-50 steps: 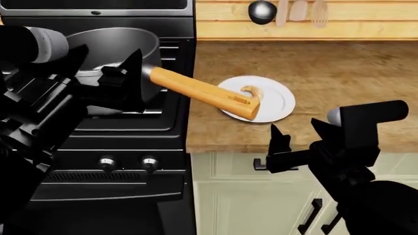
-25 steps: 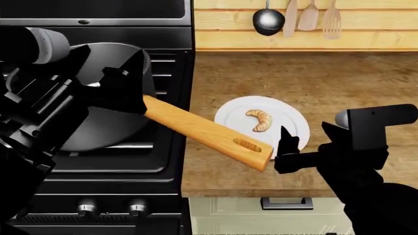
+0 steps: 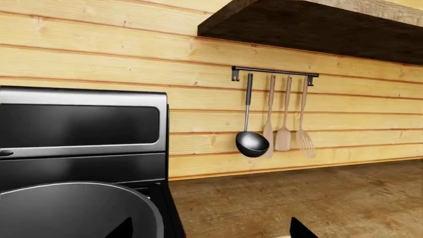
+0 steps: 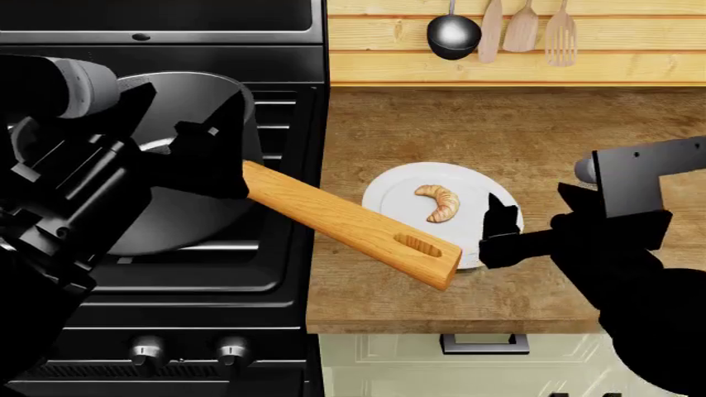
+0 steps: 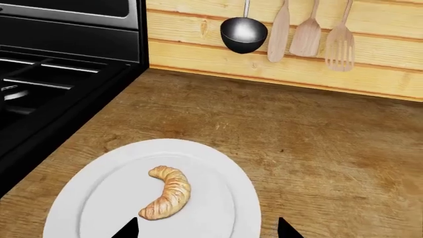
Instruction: Pick the croissant and place it on the pan. Then turn on the stove to warm the croissant.
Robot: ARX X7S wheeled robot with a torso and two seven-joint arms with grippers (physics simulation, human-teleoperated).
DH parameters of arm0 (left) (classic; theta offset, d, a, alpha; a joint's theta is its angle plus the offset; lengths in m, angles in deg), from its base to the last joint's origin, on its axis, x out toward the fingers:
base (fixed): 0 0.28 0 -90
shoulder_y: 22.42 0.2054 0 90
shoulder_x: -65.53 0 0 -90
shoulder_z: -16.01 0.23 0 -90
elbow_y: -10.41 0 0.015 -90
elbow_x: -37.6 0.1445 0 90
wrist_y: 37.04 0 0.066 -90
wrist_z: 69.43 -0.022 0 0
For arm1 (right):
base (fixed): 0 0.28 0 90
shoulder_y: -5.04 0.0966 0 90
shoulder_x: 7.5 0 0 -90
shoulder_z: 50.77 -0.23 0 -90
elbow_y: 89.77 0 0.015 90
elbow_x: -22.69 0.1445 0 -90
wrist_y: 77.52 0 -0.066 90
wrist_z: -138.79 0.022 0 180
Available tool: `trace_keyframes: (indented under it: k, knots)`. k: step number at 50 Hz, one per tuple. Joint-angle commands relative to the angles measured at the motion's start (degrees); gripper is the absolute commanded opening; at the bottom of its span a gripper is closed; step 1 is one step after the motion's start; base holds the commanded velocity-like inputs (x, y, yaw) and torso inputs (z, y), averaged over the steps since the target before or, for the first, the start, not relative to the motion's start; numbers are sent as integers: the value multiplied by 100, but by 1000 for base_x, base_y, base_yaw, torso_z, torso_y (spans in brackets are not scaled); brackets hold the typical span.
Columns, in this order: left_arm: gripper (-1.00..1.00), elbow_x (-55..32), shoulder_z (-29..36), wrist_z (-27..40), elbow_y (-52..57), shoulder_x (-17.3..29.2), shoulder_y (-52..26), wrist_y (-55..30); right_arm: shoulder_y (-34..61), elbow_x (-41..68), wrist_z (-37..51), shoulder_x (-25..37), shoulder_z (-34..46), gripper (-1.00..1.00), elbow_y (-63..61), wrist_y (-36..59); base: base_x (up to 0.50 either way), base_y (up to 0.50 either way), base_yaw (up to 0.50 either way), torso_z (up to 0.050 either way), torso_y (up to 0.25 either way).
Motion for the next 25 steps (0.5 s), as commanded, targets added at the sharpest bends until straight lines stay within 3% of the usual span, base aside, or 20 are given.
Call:
trace_keyframes:
  k: [1,11,25]
  knots:
    - [100,-30,28,-14,-10,72,96,101,799,86,-227,152,270,100,775,175,0,0,0,0,0]
    - [100,-182,8,-54,197,145,345,162,1810,126,-545,253,804,100,1753,404,0,0,0,0,0]
    - [100,-255,14,-26,283,249,304,276,3014,-320,-1289,231,2226,100,3073,356,0,0,0,0,0]
